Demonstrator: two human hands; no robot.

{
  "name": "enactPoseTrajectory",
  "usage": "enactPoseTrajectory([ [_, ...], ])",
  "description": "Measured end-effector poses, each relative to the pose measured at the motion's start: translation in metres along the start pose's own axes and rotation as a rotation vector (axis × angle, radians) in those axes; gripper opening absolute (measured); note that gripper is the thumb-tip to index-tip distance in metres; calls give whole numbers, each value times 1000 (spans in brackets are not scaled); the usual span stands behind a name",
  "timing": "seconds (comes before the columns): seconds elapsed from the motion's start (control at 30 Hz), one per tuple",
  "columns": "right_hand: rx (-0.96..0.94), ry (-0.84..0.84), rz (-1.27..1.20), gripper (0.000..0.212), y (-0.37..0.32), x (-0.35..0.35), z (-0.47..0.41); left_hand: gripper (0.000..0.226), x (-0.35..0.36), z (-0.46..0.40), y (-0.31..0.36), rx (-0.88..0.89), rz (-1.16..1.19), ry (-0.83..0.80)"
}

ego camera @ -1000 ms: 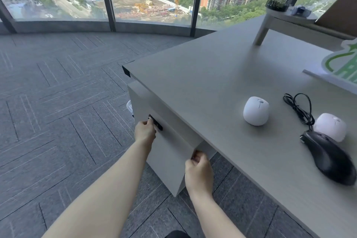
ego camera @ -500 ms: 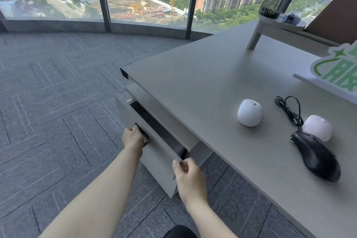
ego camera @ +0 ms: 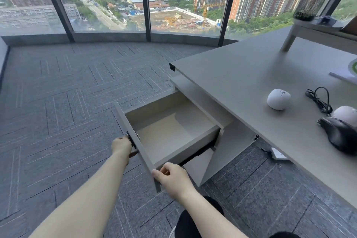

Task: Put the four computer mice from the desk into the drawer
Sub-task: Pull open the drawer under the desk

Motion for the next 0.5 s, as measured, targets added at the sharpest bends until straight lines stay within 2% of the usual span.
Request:
enactPoseTrajectory([
  [0.17,-44,-25,60,34,-23,28,13,33,-41,-15,1,-6,-24,-17],
  [0.37,-85,-124,148,38,-43,45,28,29,-76,-16,8,20,-80,33],
  [0.43,-105,-123,136,34,-49,32,34,24,-88,0,32,135,-239,150],
  [0.5,-121,-19,49,27,-51,-3,39,30,-76,33,71,357,-374,203],
])
Point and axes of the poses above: each hand's wrist, its own z-axis away from the middle knuckle, its own x-axis out of the palm, y = z × x, the point moved 9 cm from there along -z, towards the middle knuckle, and after that the axes turned 14 degrees about z, right-handed, at the moved point
